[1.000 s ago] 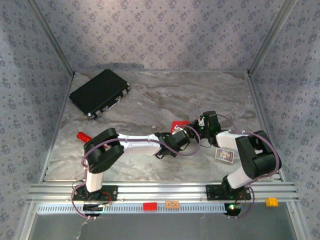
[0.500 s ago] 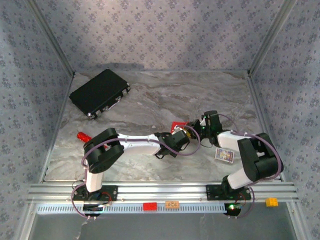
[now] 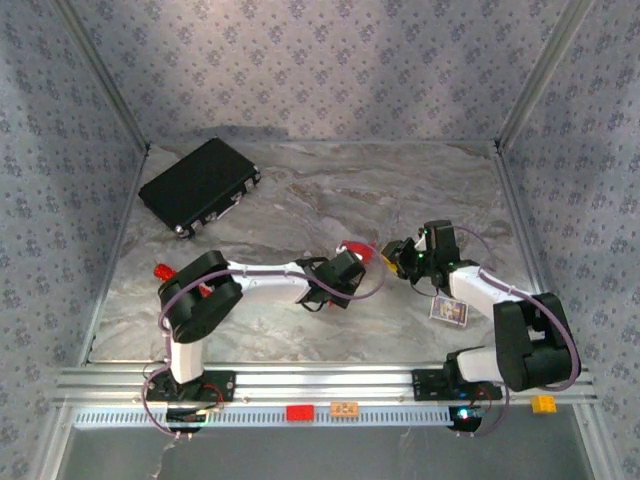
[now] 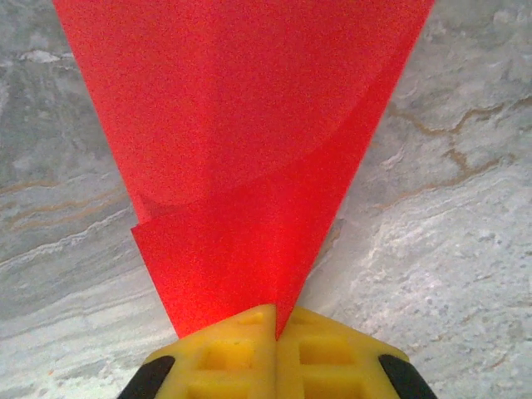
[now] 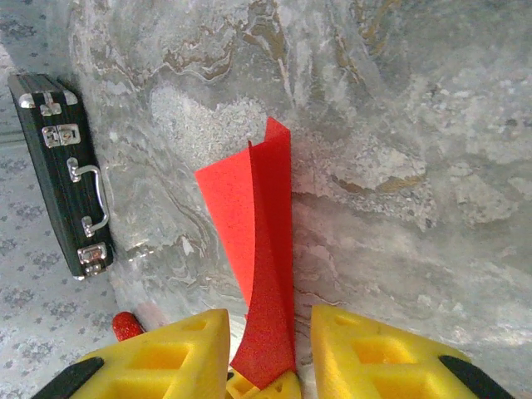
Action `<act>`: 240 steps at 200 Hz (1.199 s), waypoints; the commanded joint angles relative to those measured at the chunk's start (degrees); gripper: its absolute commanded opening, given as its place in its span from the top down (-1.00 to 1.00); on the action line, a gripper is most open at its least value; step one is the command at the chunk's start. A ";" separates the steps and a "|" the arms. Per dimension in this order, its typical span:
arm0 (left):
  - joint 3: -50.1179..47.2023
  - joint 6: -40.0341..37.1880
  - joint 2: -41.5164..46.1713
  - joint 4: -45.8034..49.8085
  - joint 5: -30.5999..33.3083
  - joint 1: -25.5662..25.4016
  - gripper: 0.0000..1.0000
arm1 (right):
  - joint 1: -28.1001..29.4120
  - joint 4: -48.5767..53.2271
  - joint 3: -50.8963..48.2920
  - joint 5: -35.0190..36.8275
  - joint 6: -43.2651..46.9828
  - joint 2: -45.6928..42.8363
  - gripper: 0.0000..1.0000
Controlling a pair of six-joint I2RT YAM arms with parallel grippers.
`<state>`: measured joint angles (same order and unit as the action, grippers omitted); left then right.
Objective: Fold a paper plane with a square sheet of paper (pick it up from the middle)
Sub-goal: Fold the wing for the fifth time at the center of the table.
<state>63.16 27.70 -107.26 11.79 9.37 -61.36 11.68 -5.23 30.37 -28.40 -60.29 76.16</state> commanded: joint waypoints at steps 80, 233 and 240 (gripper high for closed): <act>-0.23 2.35 -0.64 -3.13 -14.03 4.08 0.94 | 0.96 1.58 0.56 -1.00 3.05 2.00 0.35; -5.35 9.21 -4.54 -14.43 -34.90 12.09 1.00 | 5.03 -4.41 -0.15 -3.00 7.09 5.30 0.60; -5.82 9.58 -4.45 -15.25 -35.44 12.39 1.00 | 5.27 -5.32 -0.29 -2.76 7.46 5.17 0.60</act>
<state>59.75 35.70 -110.43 -2.35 -23.33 -49.87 16.21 -7.97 30.37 -30.87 -55.16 81.12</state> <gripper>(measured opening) 0.042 0.203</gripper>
